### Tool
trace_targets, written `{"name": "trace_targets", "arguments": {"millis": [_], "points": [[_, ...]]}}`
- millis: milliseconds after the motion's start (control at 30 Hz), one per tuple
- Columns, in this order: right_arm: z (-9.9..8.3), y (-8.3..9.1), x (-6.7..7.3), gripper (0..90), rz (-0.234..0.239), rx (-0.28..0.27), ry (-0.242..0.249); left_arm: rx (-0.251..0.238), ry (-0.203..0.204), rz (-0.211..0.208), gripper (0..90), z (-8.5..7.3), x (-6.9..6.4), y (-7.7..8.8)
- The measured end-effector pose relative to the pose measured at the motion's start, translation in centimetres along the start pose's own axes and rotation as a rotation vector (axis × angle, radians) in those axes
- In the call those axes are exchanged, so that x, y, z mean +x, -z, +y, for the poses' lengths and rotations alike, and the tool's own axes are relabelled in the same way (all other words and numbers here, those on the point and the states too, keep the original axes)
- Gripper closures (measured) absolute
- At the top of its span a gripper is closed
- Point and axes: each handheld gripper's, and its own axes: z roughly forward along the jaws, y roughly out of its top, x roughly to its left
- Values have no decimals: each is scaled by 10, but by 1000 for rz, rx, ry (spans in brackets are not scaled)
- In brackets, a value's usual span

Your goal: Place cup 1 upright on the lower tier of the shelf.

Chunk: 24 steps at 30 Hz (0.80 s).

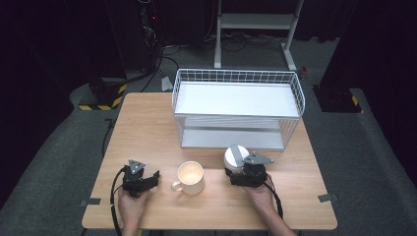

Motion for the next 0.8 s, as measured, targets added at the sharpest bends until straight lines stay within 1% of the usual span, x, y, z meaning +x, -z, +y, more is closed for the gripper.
{"name": "trace_targets", "arguments": {"millis": [67,133,200,300,467,700,800], "points": [[0,-1,1,163,-13,-1,9,0,0,0,266,0,0,0],[0,-1,0,165,-15,-2,20,0,0,0,266,0,0,0],[0,-1,1,169,-19,0,17,0,0,0,266,0,0,0],[-1,0,3,178,-35,-5,31,-4,6,3,266,0,0,0],[0,1,2,184,-38,-3,42,-2,5,2,265,0,0,0],[0,2,3,186,-46,6,52,-1,7,10,261,0,1,0],[0,2,2,187,-44,5,38,-1,7,11,261,0,1,0]]}}
